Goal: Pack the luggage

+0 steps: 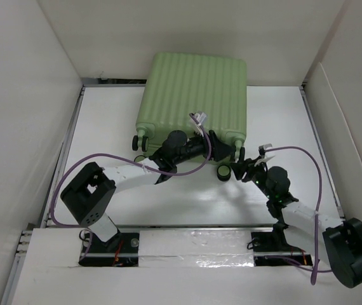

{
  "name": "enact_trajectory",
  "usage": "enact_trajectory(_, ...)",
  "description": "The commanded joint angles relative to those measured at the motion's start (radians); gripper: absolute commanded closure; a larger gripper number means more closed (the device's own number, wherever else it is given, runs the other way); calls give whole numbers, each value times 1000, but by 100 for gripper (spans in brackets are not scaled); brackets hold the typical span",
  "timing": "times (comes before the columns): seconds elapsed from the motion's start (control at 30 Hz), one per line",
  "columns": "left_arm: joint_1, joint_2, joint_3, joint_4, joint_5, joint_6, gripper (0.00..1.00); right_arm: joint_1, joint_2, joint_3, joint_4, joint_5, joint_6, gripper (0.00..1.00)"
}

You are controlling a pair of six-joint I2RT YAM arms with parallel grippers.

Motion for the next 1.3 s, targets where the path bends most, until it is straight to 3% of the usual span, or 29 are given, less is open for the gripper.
enact_trajectory(0.0,13,18,3,47,11,-8,40,-5,10,23,141,-60,-27,52)
enact_trajectory(0.2,13,32,-3,67,20,-24,41,-5,44,53,136,-13,-37,54)
enact_trajectory(0.43,13,43,0,82,30,-46,45,4,145,18,353,55,25,73)
enact_trajectory(0.53,4,49,3,78,27,-43,45,15,172,6,453,93,39,75)
enact_trajectory(0.8,-5,66,10,89,17,-58,47,53,219,24,521,193,63,86)
enact_trajectory(0.97,-14,84,20,93,19,-67,51,62,236,4,601,227,94,100)
enact_trajectory(1.1,-24,120,55,104,10,-84,56,139,183,-26,546,306,102,100)
enact_trajectory(1.27,-24,169,164,112,-9,-124,61,356,91,-83,445,518,98,100)
